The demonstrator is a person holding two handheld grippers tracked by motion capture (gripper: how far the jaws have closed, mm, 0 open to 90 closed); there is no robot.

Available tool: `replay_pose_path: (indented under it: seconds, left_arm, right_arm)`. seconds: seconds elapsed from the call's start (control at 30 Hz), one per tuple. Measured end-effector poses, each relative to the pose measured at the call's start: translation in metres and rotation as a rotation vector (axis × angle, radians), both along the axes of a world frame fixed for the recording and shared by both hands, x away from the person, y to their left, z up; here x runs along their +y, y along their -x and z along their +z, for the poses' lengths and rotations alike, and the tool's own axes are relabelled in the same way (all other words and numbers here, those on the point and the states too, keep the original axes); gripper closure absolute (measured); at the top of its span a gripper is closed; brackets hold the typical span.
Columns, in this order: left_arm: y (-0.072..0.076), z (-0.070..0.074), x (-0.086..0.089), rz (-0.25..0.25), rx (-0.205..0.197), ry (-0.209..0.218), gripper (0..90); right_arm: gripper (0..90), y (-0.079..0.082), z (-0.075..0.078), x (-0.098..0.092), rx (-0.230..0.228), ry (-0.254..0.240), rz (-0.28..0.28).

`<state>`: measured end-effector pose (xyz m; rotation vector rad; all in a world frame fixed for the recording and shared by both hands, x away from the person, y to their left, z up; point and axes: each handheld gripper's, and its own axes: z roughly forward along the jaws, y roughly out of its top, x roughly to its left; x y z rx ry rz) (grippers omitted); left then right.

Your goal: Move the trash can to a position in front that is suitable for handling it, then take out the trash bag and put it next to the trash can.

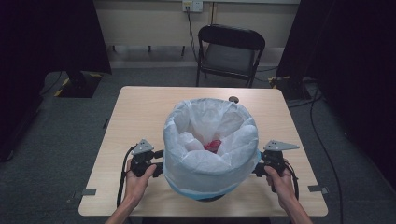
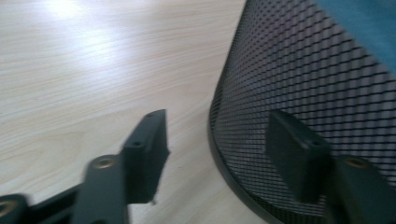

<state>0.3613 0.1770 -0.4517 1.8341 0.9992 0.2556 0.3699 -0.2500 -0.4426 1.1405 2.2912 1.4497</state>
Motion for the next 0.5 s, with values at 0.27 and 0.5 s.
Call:
replay_pose_path:
  seconds: [0.27, 0.5]
  left_arm:
    - [-0.006, 0.005, 0.01, 0.034, 0.036, -0.001, 24.5]
    - [-0.008, 0.009, 0.02, 0.056, 0.033, -0.02, 23.3]
  right_arm:
    - [25.9, -0.005, 0.0, -0.002, -0.007, -0.003, -0.027]
    - [22.3, -0.01, -0.001, -0.009, 0.017, 0.01, -0.041]
